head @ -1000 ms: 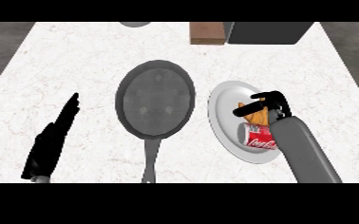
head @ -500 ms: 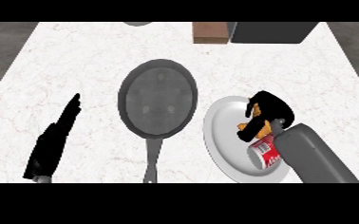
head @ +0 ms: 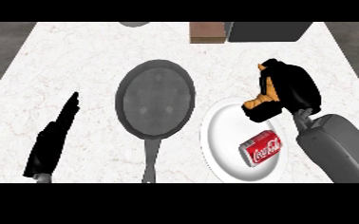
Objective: Pick the croissant from the plate and place it in the pan
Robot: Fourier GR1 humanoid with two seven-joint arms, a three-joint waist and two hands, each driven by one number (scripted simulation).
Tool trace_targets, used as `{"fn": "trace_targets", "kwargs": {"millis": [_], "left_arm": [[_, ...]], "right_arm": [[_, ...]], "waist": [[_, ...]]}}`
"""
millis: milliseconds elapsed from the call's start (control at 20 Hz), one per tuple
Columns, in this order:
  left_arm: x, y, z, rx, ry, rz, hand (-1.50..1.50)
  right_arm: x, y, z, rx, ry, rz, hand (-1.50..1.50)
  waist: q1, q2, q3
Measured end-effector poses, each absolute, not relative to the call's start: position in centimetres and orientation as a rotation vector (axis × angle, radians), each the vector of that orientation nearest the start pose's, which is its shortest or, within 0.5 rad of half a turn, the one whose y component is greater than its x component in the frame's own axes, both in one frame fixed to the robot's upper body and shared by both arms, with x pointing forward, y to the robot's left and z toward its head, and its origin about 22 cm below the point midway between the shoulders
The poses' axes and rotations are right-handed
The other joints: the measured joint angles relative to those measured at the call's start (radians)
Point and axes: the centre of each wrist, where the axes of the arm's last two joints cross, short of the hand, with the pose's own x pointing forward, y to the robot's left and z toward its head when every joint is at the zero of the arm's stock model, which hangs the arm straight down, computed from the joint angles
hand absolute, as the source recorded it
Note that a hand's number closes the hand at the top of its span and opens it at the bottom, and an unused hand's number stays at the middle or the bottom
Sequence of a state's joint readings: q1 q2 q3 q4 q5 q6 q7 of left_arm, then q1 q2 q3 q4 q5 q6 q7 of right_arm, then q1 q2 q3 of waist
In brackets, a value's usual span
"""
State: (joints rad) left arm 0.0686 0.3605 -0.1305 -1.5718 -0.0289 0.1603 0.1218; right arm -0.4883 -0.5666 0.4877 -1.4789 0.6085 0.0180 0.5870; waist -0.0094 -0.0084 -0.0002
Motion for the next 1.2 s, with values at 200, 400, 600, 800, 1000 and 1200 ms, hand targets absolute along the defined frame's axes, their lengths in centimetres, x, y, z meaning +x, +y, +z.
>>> {"fn": "trace_targets", "kwargs": {"millis": [200, 400, 600, 800, 1000, 1200], "left_arm": [[22.7, 28.5, 1.0, 0.342, -1.384, -0.249, 0.0], [22.5, 28.5, 1.0, 0.342, -1.385, -0.259, 0.0], [22.1, 28.0, 1.1, 0.329, -1.389, -0.271, 0.0], [22.1, 28.0, 0.6, 0.329, -1.386, -0.271, 0.0], [22.5, 27.9, 1.1, 0.321, -1.392, -0.277, 0.0], [22.8, 27.9, 1.5, 0.31, -1.4, -0.294, 0.0]], "right_arm": [[31.6, -20.1, 12.6, -1.045, -1.463, 1.052, 1.5], [31.7, -17.4, 14.5, -1.017, -1.603, 1.026, 1.5], [33.0, -14.3, 15.1, -0.924, -1.677, 0.99, 1.5], [34.2, -10.3, 14.9, -0.824, -1.69, 0.977, 1.5], [35.9, -6.0, 14.1, -0.737, -1.669, 0.965, 1.5], [37.7, -3.6, 13.1, -0.67, -1.636, 0.963, 1.5]], "waist": [[0.007, 0.003, 0.0], [0.014, 0.006, 0.0], [0.023, 0.009, 0.0], [0.028, 0.011, 0.0], [0.038, 0.014, 0.0], [0.053, 0.018, 0.0]]}}
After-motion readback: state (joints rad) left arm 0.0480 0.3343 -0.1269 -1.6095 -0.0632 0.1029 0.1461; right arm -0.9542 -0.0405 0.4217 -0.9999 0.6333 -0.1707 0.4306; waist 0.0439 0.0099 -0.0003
